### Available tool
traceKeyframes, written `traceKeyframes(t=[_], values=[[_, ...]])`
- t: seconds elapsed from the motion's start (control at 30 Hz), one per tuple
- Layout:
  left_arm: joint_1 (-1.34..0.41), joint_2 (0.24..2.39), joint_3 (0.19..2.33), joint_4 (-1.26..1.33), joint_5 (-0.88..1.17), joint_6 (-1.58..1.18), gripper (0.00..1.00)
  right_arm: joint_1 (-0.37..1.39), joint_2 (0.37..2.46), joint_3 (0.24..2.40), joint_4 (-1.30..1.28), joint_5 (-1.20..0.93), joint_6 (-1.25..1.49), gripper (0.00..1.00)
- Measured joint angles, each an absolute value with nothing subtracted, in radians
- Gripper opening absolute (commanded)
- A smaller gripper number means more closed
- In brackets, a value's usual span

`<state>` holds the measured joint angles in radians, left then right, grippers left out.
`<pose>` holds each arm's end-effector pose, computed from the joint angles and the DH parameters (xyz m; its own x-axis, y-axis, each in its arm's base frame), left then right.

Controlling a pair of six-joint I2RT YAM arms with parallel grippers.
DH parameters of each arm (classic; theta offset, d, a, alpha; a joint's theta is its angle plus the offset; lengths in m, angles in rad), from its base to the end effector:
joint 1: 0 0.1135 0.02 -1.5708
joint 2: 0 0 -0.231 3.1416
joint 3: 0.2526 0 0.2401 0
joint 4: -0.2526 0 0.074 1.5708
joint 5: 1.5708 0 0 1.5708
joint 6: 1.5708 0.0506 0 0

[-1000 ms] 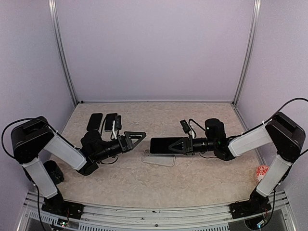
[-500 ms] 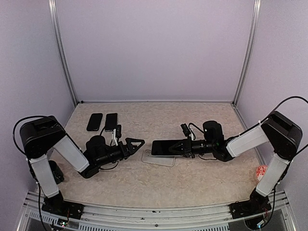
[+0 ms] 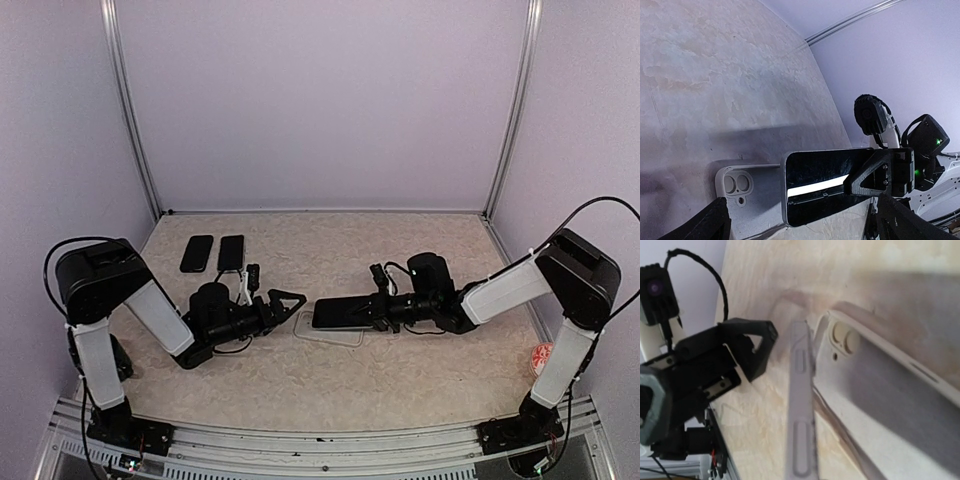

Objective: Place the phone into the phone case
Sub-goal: Install the phone on the phone case.

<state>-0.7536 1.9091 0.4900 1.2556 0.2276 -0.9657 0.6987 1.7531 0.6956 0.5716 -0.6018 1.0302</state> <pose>0.2203 -0.2223 0.0906 -0.7493 -0.3956 -0.5310 0.3739 0.4091 -0.8324 0.2347 0.2346 0.1136 -0.9673 0.1105 -0.2284 -0.1635 0.4167 0.8942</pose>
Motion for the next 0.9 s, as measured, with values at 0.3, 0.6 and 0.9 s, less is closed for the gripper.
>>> traceKeyframes(t=[0.3, 0.6, 0.9], values=[[-0.763, 1.94, 0.52, 1.204, 0.227, -0.969, 0.99, 0.712, 1.778, 0.725, 0.52, -0.57, 1.044, 0.0], [-0.783, 1.946, 0.539, 1.171, 0.226, -0.969, 0.99, 0.713, 1.803, 0.756, 0.476, -0.567, 1.085, 0.0], [-0.803, 1.946, 0.539, 1.158, 0.205, -0.978, 0.99, 0.714, 1.833, 0.757, 0.506, -0.593, 1.149, 0.0]])
